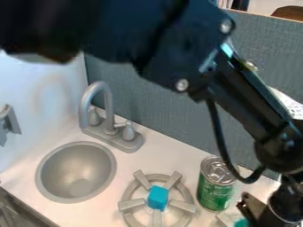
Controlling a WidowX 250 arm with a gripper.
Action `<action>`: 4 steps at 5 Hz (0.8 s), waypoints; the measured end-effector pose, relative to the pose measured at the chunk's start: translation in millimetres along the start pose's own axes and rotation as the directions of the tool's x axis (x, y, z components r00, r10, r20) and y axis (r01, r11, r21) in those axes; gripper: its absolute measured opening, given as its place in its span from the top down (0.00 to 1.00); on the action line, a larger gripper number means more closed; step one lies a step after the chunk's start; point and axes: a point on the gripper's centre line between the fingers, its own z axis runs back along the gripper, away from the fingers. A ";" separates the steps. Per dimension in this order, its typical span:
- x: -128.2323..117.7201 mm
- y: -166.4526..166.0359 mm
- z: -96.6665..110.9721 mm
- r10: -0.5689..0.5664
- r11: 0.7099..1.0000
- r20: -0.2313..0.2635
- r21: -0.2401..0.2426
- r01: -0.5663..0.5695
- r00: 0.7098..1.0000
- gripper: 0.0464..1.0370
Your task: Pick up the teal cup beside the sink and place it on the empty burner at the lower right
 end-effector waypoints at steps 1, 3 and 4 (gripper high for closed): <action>15.5 0.9 -2.9 0.012 1.000 0.003 0.014 -0.012 1.000 0.94; 29.3 1.6 -17.3 0.025 0.999 -0.034 0.038 -0.023 0.999 0.94; 34.1 0.6 -28.1 0.027 0.999 -0.055 0.047 -0.024 0.998 0.94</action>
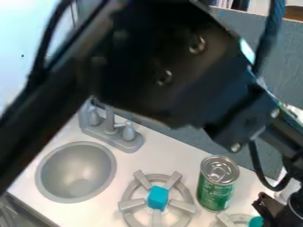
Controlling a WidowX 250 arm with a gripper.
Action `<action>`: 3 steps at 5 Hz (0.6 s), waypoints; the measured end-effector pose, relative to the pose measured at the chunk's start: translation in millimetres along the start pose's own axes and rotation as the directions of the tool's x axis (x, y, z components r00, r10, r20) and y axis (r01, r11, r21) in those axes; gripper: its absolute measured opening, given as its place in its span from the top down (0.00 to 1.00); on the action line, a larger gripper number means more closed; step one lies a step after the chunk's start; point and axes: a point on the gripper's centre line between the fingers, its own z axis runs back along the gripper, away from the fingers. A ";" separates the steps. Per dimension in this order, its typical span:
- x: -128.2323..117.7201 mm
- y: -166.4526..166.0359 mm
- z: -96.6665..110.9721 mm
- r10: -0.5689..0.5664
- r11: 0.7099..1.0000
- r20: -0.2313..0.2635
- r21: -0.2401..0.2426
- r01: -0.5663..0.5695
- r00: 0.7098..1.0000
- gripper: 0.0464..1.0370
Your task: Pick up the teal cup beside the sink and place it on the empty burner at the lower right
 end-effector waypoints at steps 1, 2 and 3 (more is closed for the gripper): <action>2.0 -0.1 -5.9 0.006 1.000 -0.034 0.009 -0.005 0.999 0.94; 5.2 2.0 -7.1 0.027 1.000 -0.046 0.001 -0.027 0.999 0.92; 4.9 8.4 -13.7 0.059 0.998 -0.092 -0.012 -0.060 0.994 0.71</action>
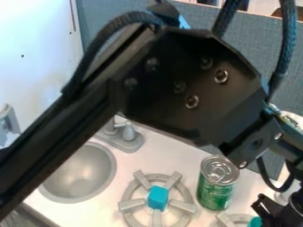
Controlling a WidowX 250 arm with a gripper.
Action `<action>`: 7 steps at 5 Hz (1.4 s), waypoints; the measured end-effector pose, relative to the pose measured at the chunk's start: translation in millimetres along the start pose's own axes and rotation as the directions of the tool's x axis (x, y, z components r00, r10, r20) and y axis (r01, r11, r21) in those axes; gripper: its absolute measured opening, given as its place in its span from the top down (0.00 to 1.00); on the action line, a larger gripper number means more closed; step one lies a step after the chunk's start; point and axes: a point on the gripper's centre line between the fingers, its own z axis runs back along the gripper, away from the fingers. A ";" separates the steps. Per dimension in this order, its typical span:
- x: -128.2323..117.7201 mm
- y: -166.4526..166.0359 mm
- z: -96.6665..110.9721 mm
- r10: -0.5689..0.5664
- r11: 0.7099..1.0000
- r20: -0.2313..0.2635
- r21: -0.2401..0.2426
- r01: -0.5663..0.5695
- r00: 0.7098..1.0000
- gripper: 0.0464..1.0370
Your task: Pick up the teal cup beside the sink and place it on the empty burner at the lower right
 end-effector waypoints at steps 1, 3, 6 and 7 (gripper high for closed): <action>-4.9 12.7 -7.1 0.063 0.996 -0.034 -0.057 -0.065 0.997 0.42; -13.5 28.0 32.6 0.091 0.989 0.033 -0.119 -0.087 0.995 0.03; -50.7 54.2 63.8 0.129 0.985 0.021 -0.120 -0.125 0.991 0.03; -81.7 69.6 64.4 0.139 0.988 -0.004 -0.067 -0.139 0.990 0.03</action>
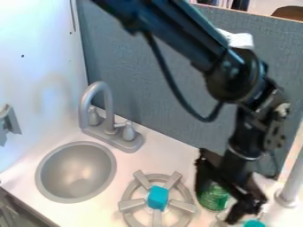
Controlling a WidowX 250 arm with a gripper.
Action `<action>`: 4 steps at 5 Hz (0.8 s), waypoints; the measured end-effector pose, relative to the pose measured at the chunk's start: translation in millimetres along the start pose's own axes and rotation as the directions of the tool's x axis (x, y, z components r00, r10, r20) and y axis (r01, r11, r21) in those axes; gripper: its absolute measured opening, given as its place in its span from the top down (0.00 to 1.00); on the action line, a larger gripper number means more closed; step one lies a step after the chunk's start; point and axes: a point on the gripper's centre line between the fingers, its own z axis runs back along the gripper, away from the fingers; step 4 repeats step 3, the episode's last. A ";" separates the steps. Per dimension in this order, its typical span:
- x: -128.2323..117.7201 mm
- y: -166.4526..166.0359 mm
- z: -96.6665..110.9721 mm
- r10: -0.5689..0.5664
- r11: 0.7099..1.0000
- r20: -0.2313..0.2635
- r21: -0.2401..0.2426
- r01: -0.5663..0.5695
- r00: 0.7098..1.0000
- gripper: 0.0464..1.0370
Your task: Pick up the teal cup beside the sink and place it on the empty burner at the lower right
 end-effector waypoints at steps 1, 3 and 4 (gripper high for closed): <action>-17.1 9.2 -7.3 -0.003 1.000 -0.020 0.026 0.003 1.000 0.03; -43.0 11.3 -30.4 -0.071 0.997 -0.075 -0.016 0.070 0.995 0.03; -43.0 11.3 -30.4 -0.071 0.997 -0.075 -0.016 0.070 0.995 0.03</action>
